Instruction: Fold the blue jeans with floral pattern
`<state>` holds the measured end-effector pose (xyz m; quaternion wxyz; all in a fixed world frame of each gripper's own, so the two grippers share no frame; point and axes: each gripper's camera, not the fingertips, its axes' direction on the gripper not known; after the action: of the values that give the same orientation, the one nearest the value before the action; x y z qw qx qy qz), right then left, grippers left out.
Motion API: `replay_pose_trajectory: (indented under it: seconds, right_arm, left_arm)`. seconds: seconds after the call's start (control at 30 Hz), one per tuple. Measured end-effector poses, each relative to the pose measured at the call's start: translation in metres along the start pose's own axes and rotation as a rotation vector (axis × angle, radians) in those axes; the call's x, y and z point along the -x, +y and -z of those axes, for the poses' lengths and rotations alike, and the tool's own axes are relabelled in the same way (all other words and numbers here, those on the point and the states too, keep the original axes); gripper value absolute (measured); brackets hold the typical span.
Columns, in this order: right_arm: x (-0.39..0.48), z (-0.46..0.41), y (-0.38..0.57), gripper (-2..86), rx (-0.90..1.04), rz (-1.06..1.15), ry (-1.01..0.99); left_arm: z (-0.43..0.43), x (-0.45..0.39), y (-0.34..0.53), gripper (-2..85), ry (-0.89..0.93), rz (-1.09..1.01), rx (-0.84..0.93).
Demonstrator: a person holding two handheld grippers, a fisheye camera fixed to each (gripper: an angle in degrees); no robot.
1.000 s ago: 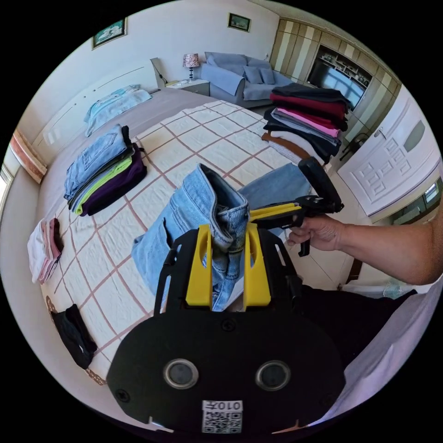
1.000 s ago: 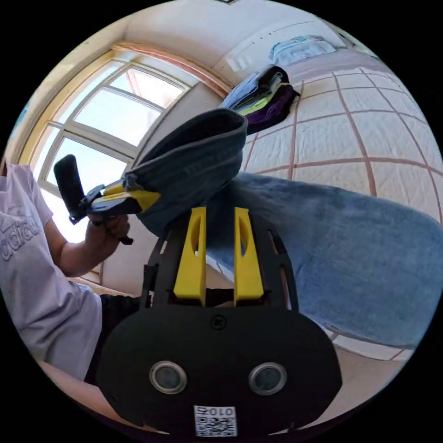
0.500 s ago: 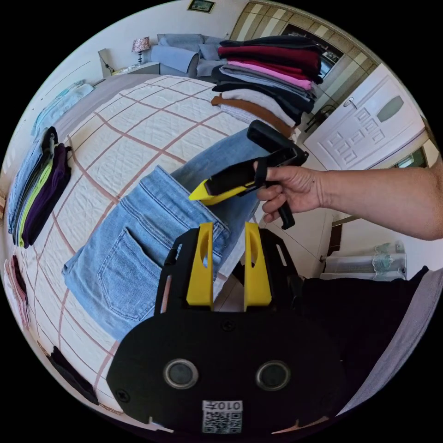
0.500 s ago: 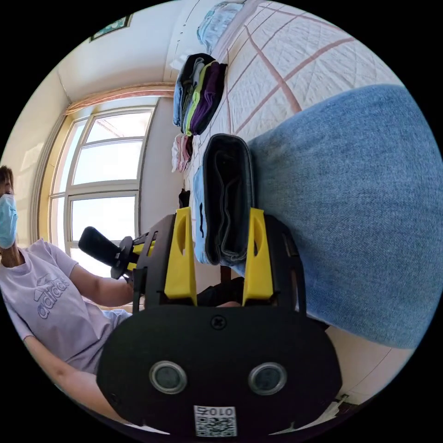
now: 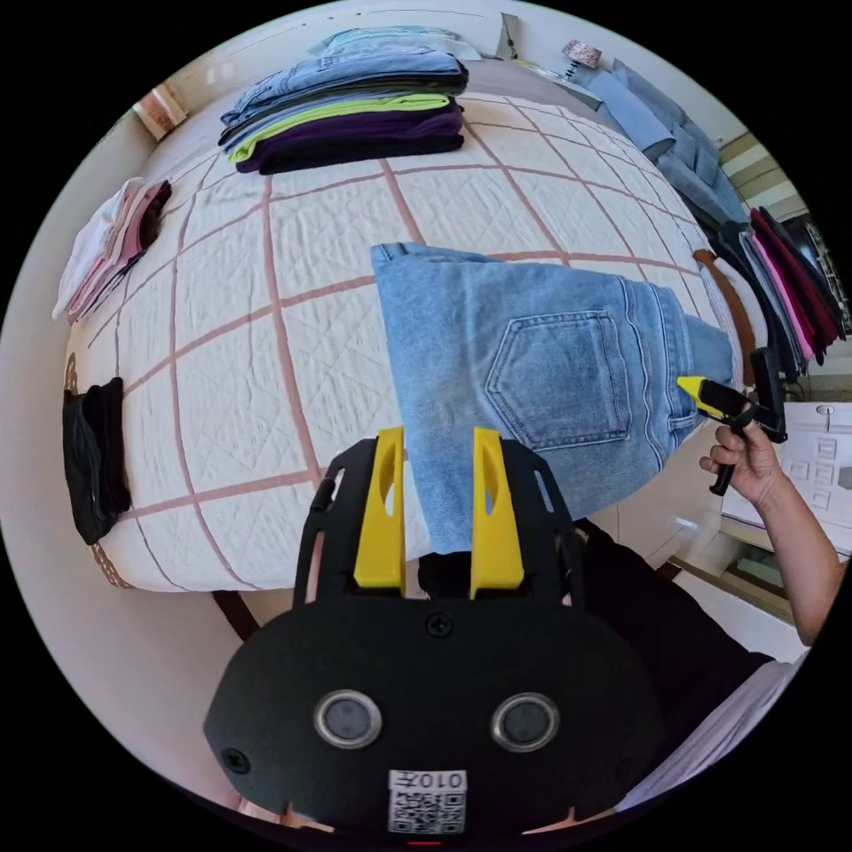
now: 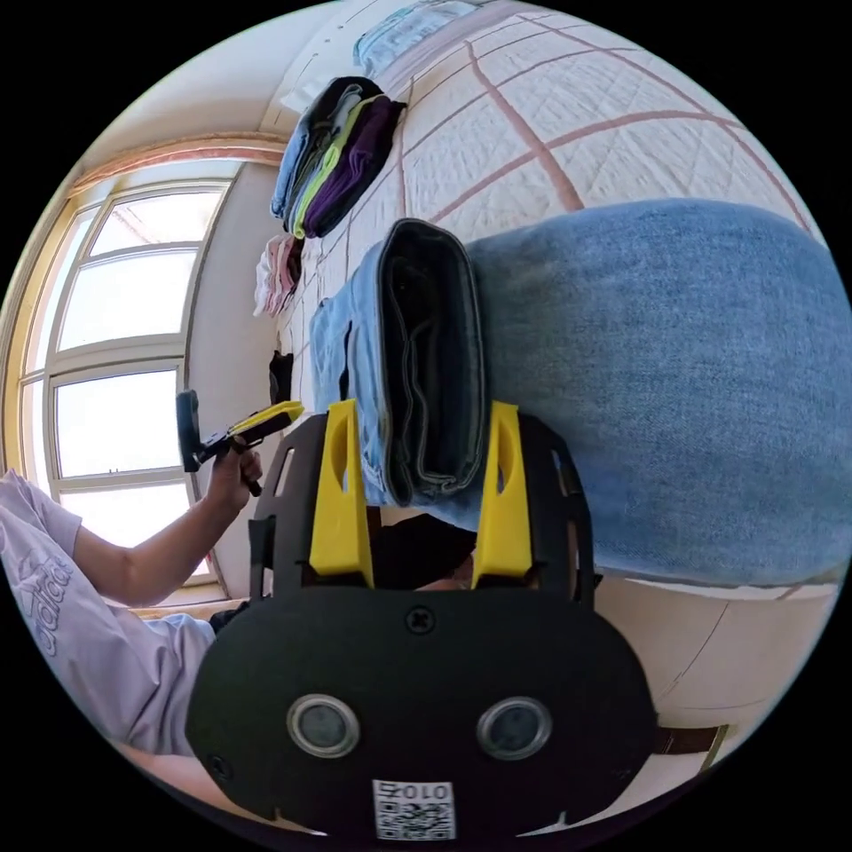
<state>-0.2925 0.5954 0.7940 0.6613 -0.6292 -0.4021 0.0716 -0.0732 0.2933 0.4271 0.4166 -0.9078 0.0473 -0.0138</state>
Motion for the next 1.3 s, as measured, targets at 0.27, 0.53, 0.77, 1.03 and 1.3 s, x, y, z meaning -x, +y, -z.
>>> replay_pose_trajectory:
  seconds: [0.27,0.53,0.77,1.03,1.3]
  right_arm:
    - [0.016,-0.029,0.005,9.2,0.032,-0.043,0.186]
    - [0.039,-0.013,0.012,7.3,0.081,0.119,-0.191]
    - [-0.029,-0.038,0.016,7.7,0.219,0.081,0.0]
    - [-0.037,0.019,0.067,8.7,-0.064,0.124,0.084]
    - [-0.104,0.144,0.177,17.1,-0.597,-0.343,0.782]
  left_arm:
    - [0.023,-0.014,-0.018,9.0,0.069,-0.02,-0.066]
    - [0.043,-0.031,-0.038,7.6,0.08,-0.034,-0.101]
    - [0.047,-0.046,-0.065,7.3,0.073,-0.108,-0.096]
    - [0.026,-0.125,-0.108,7.7,0.152,-0.367,-0.065]
    - [-0.028,-0.162,-0.153,8.2,0.112,-0.461,-0.007]
